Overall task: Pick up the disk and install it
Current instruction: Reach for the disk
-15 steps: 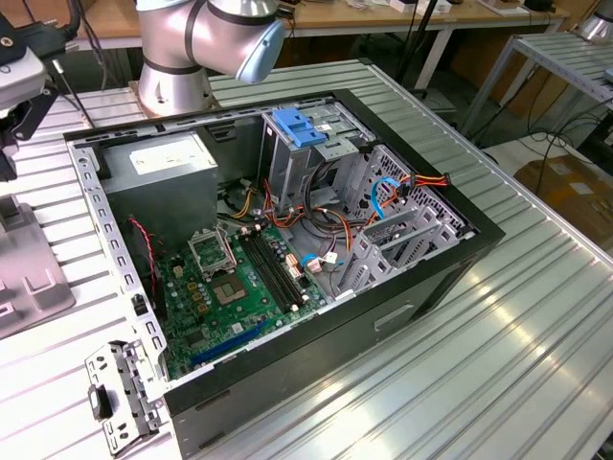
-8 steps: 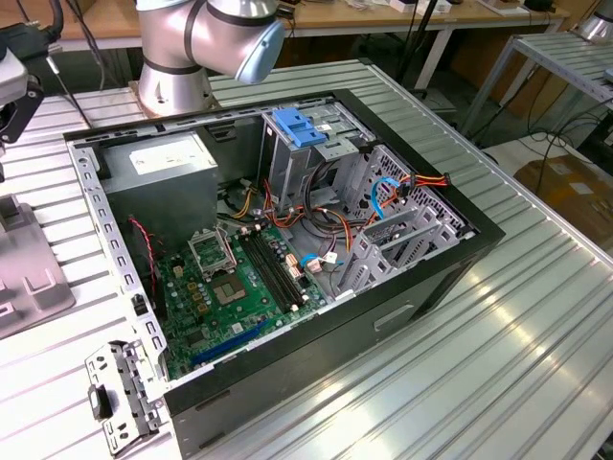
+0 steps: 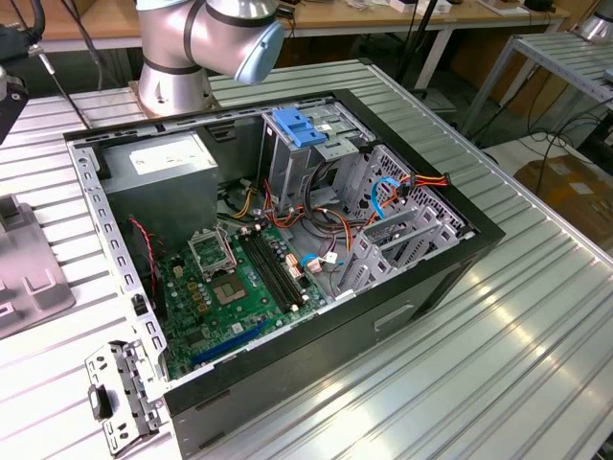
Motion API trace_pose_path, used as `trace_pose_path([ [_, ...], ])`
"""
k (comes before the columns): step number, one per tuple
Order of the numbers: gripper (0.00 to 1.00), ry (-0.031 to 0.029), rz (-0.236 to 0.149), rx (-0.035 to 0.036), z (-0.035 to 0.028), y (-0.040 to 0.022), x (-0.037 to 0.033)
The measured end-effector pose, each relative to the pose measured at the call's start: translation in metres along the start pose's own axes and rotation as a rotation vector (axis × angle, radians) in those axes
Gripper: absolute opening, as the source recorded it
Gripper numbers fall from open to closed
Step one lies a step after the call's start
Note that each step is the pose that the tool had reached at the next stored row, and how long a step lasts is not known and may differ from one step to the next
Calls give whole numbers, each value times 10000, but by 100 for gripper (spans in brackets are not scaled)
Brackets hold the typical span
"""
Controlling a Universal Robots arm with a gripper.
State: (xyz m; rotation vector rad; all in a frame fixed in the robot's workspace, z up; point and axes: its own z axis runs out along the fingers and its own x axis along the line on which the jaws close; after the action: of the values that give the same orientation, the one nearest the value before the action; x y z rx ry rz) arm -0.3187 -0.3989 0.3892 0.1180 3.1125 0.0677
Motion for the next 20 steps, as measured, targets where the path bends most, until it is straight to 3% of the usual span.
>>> trace_pose_path([
  [9, 11, -1, 0, 0, 9, -14, 173],
  [20, 11, 0, 0, 0, 14, -25, 321],
])
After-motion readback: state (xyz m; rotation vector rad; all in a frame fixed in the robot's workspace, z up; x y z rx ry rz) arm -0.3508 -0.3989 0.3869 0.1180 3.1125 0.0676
